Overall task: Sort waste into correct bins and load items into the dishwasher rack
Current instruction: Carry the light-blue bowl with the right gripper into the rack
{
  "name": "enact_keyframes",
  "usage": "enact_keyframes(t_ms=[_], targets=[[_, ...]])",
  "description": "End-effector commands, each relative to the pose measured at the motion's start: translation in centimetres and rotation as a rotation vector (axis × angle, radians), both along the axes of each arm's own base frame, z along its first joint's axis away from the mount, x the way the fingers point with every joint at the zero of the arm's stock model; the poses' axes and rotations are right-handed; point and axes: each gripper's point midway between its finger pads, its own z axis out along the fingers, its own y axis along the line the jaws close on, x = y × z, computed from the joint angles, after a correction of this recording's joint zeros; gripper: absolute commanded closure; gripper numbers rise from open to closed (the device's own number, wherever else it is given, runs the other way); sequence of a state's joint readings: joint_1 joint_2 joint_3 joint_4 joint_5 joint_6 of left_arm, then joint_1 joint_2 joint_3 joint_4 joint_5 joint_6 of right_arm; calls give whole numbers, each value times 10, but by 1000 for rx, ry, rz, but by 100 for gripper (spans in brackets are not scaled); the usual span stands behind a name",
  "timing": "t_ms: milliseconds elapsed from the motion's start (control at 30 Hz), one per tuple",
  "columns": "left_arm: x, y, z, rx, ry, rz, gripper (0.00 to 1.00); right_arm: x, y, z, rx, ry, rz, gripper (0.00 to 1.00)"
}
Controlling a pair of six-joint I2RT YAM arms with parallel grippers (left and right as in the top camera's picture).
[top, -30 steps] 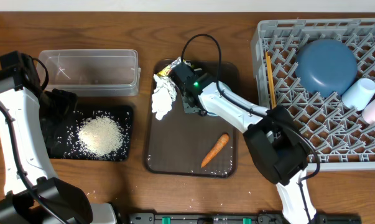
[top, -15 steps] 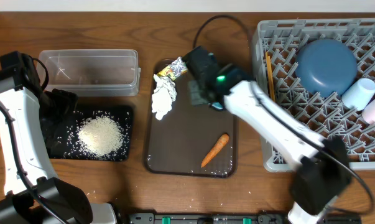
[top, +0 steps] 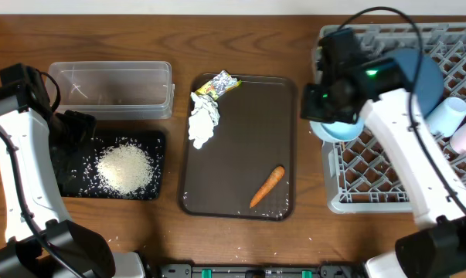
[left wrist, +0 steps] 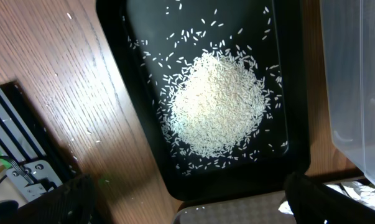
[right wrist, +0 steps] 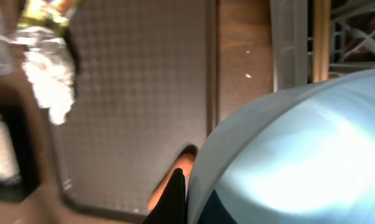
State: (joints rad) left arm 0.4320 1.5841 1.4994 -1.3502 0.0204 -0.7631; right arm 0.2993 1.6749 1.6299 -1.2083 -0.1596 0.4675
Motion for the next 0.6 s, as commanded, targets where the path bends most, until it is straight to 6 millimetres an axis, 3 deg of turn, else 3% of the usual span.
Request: enact_keyframes(t_ms=[0,267,433,567], targets=[[1,2,0,3,5,13,1,-4,-1,28,186,-36,79,99],[1,2,0,3,5,13,1,-16,-47,24,517,-35,68,99],[1,2,0,3,5,13,1,-25,-61,34,807,-190,142,99],[1,2,0,3,5,13,1,-30,-81,32,891,-268,113,99]])
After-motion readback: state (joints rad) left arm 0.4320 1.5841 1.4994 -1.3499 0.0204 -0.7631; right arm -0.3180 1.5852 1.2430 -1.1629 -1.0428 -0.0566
